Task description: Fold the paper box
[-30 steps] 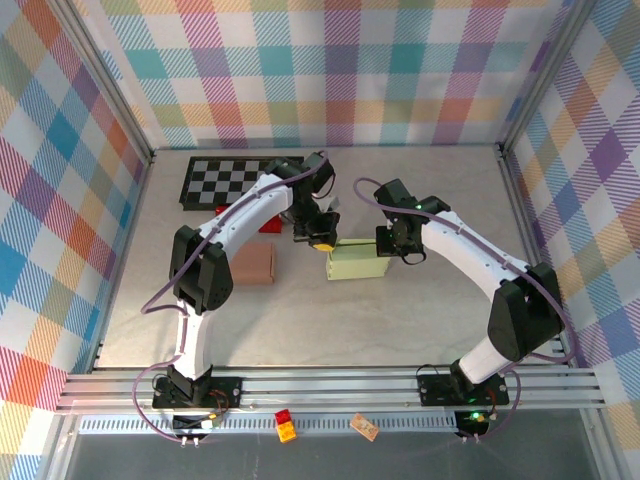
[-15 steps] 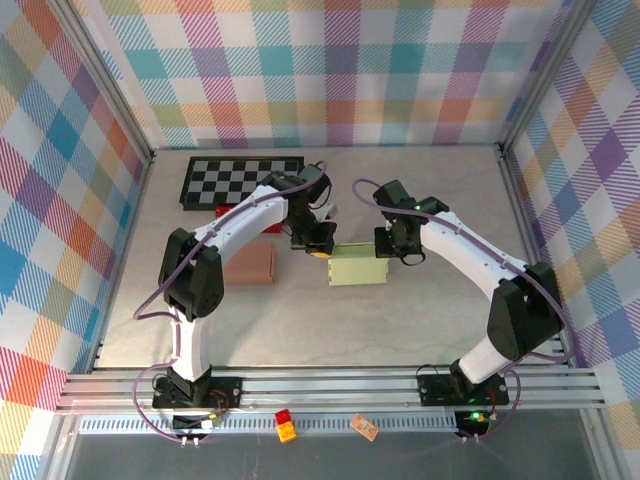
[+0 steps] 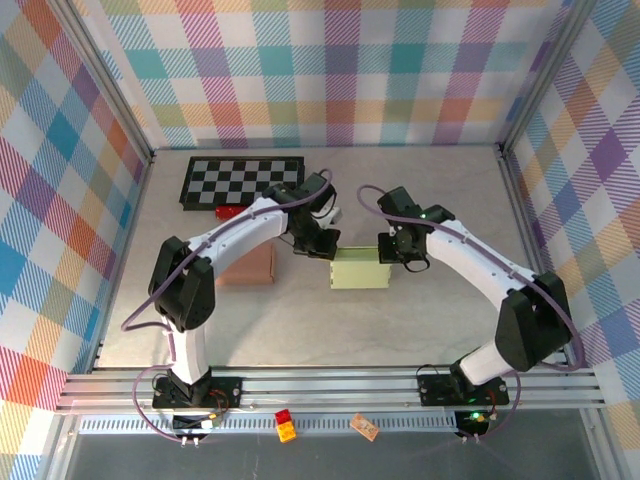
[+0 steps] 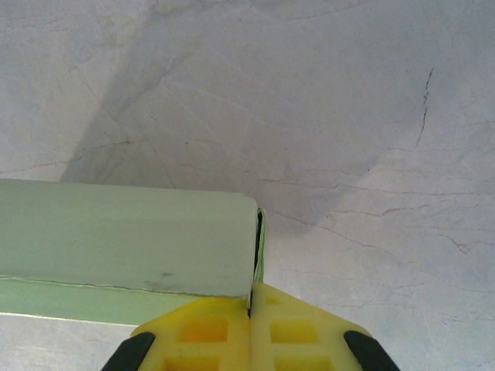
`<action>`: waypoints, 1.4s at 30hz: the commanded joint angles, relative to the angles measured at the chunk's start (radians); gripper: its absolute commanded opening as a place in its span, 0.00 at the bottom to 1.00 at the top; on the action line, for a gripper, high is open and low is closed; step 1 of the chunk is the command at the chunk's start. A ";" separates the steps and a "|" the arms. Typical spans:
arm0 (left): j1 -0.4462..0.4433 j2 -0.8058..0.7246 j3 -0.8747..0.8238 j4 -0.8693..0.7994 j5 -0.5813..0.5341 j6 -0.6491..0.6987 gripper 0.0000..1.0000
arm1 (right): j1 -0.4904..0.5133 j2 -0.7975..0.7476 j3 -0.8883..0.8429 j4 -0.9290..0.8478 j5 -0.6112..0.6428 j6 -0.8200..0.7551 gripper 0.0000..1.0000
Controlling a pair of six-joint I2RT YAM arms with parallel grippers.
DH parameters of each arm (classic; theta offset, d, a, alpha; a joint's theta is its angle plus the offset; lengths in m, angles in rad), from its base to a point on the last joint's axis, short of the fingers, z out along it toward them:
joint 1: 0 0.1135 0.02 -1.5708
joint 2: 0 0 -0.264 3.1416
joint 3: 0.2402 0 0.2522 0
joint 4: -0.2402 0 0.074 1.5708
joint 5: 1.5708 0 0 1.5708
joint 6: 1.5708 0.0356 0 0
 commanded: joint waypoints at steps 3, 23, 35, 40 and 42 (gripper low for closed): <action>-0.052 -0.095 -0.094 0.145 -0.087 0.007 0.01 | 0.016 -0.074 -0.042 0.029 -0.048 0.018 0.13; -0.194 -0.198 -0.318 0.342 -0.327 -0.101 0.00 | 0.017 -0.300 -0.134 -0.051 -0.305 0.399 0.69; -0.230 -0.185 -0.290 0.321 -0.383 -0.118 0.00 | -0.089 -0.307 -0.063 -0.163 -0.383 0.567 0.78; -0.235 -0.175 -0.284 0.314 -0.383 -0.121 0.00 | -0.183 -0.325 -0.153 -0.005 -0.514 0.694 0.78; -0.237 -0.172 -0.279 0.310 -0.382 -0.124 0.00 | -0.205 -0.313 -0.166 0.035 -0.534 0.726 0.78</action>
